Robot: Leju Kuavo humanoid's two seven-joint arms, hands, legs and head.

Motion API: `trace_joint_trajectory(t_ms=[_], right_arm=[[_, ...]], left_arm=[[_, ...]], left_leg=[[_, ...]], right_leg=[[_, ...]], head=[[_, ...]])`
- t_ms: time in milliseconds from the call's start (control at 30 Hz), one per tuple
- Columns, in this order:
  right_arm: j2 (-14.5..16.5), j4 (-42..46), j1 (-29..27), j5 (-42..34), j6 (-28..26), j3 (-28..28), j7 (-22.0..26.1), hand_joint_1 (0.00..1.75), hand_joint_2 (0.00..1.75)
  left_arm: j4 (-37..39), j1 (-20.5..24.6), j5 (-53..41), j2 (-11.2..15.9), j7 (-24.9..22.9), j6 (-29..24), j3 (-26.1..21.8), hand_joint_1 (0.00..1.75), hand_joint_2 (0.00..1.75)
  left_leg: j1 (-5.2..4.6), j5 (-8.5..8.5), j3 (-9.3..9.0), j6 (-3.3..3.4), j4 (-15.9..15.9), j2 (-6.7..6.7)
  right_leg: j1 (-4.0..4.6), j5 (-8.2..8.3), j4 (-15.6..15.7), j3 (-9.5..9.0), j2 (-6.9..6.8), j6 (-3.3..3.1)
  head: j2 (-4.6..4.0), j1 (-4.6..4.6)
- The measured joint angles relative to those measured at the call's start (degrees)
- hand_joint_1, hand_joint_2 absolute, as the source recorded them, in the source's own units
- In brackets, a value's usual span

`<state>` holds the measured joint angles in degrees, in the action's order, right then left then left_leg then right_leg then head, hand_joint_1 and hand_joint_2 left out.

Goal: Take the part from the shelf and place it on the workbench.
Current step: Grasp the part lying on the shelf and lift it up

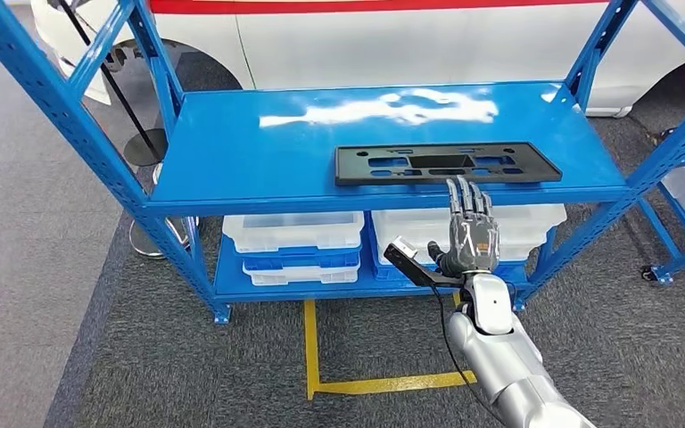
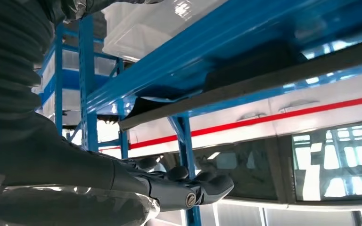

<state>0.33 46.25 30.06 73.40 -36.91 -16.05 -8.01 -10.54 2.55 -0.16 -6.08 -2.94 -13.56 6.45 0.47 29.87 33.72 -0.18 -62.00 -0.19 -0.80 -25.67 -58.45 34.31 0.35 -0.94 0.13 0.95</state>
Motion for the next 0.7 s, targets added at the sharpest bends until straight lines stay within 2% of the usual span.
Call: trace_joint_trajectory(t_ms=[67,100,133,167,200,233,267,300,333,433,467,533,600,633,667,700], right_arm=[[0.00,-0.02,0.01,-0.01,0.02,0.03,0.05,0.00,1.75],[0.00,-0.04,-0.04,-0.01,0.03,0.05,0.08,0.00,1.75],[-0.01,-0.07,-0.09,-0.01,0.03,0.08,0.11,0.00,1.75],[-0.01,-0.08,-0.12,-0.02,0.03,0.14,0.14,0.00,1.75],[-0.01,-0.09,-0.14,-0.02,0.02,0.22,0.17,0.00,1.75],[-0.02,-0.09,-0.14,-0.02,0.02,0.31,0.20,0.00,1.75],[-0.03,-0.08,-0.12,-0.01,0.02,0.39,0.22,0.00,1.75],[-0.04,-0.08,-0.11,-0.01,0.02,0.45,0.23,0.00,1.75],[-0.07,-0.07,-0.12,0.00,0.03,0.50,0.24,0.00,1.75],[-0.16,-0.02,-0.14,0.02,0.07,0.82,0.27,0.00,1.75],[-0.21,0.03,-0.11,0.02,0.08,0.99,0.26,0.00,1.75],[-0.39,0.10,-0.11,0.02,0.13,1.25,0.26,0.00,1.75],[-0.56,0.10,-0.36,0.02,0.16,1.31,0.26,0.00,1.75],[-0.64,0.10,-0.53,0.02,0.17,1.32,0.26,0.00,1.75],[-0.69,0.10,-0.65,0.02,0.17,1.32,0.26,0.00,1.75],[-0.74,0.11,-0.71,0.02,0.17,1.33,0.26,0.00,1.75]], left_arm=[[0.00,-0.02,-0.04,0.00,-0.01,-0.01,0.00,0.00,0.00],[0.00,-0.05,-0.06,-0.01,-0.01,-0.02,0.00,0.00,0.00],[0.00,-0.11,-0.08,-0.01,-0.01,-0.02,0.00,0.00,0.00],[0.00,-0.17,-0.09,-0.01,-0.01,-0.02,0.00,0.00,0.00],[0.00,-0.22,-0.10,-0.01,-0.01,-0.02,0.00,0.00,0.00],[0.00,-0.24,-0.10,0.00,-0.01,-0.03,0.00,0.00,0.00],[0.01,-0.24,-0.10,0.02,-0.01,-0.03,0.00,0.00,0.00],[0.01,-0.21,-0.10,0.03,-0.01,-0.04,0.00,0.00,0.00],[0.01,-0.17,-0.11,0.04,0.01,-0.05,0.00,0.00,0.00],[0.00,-0.09,-0.14,0.05,0.05,-0.07,-0.02,0.00,0.00],[0.01,-0.11,-0.15,0.06,0.05,-0.07,-0.02,0.00,0.00],[0.01,-0.14,-0.15,0.04,0.05,-0.06,-0.02,0.00,0.00],[0.00,-0.11,-0.15,0.01,0.05,-0.04,-0.02,0.00,0.00],[0.01,-0.14,-0.15,0.01,0.05,-0.04,-0.02,0.00,0.00],[0.01,-0.18,-0.15,0.01,0.05,-0.04,-0.02,0.00,0.00],[0.01,-0.22,-0.15,0.01,0.05,-0.04,-0.02,0.00,0.00]], left_leg=[[0.11,3.18,3.90,-0.25,-7.53,0.01],[0.12,4.13,5.96,-0.34,-11.02,0.01],[0.13,3.98,7.24,-0.38,-12.74,0.01],[0.14,2.67,7.46,-0.35,-12.26,0.01],[0.15,0.37,6.53,-0.24,-9.53,0.01],[0.15,-2.15,4.92,-0.04,-5.47,0.01],[0.03,-3.88,3.26,0.16,-1.79,0.00],[-0.08,-4.77,1.94,0.40,1.09,0.00],[-0.20,-4.88,1.29,0.60,2.58,-0.03],[-0.13,-4.54,0.73,1.30,3.64,-0.06],[-0.01,-4.57,0.44,1.62,3.97,-0.03],[0.16,-4.55,-0.04,2.16,4.44,0.05],[0.16,-4.27,-0.20,2.44,4.42,0.05],[0.16,-4.10,-0.35,2.47,4.39,0.03],[0.17,-3.89,-0.61,2.42,4.36,0.00],[0.17,-3.62,-0.99,2.32,4.32,-0.02]], right_leg=[[0.09,-0.27,0.03,-0.28,-0.05,-0.49],[0.13,-0.44,-0.04,-0.37,-0.05,-0.60],[0.16,-0.64,-0.10,-0.52,-0.02,-0.64],[0.17,-0.86,-0.18,-0.75,0.03,-0.61],[0.17,-1.13,-0.25,-1.09,0.10,-0.54],[0.16,-1.45,-0.30,-1.47,0.17,-0.41],[0.27,-1.76,-0.39,-1.76,0.22,-0.20],[0.35,-2.00,-0.47,-1.88,0.25,0.03],[0.43,-2.13,-0.50,-1.87,0.27,0.29],[0.44,-2.39,-0.46,-1.86,0.25,1.19],[0.39,-2.98,-1.27,-1.58,0.19,1.52],[0.19,-5.64,-6.55,1.01,0.07,2.13],[0.03,-8.36,-14.15,5.38,0.02,2.58],[-0.05,-8.52,-16.37,6.94,0.00,2.71],[-0.14,-7.40,-16.31,7.40,-0.02,2.78],[-0.23,-5.23,-13.95,6.68,-0.04,2.78]], head=[[0.00,-0.02],[0.00,-0.01],[0.00,-0.01],[0.00,-0.01],[0.00,-0.02],[0.00,-0.02],[0.00,-0.01],[0.00,-0.01],[0.00,-0.01],[0.00,0.00],[0.00,0.00],[0.00,0.02],[0.00,0.02],[0.00,0.02],[0.00,0.02],[0.00,0.02]])
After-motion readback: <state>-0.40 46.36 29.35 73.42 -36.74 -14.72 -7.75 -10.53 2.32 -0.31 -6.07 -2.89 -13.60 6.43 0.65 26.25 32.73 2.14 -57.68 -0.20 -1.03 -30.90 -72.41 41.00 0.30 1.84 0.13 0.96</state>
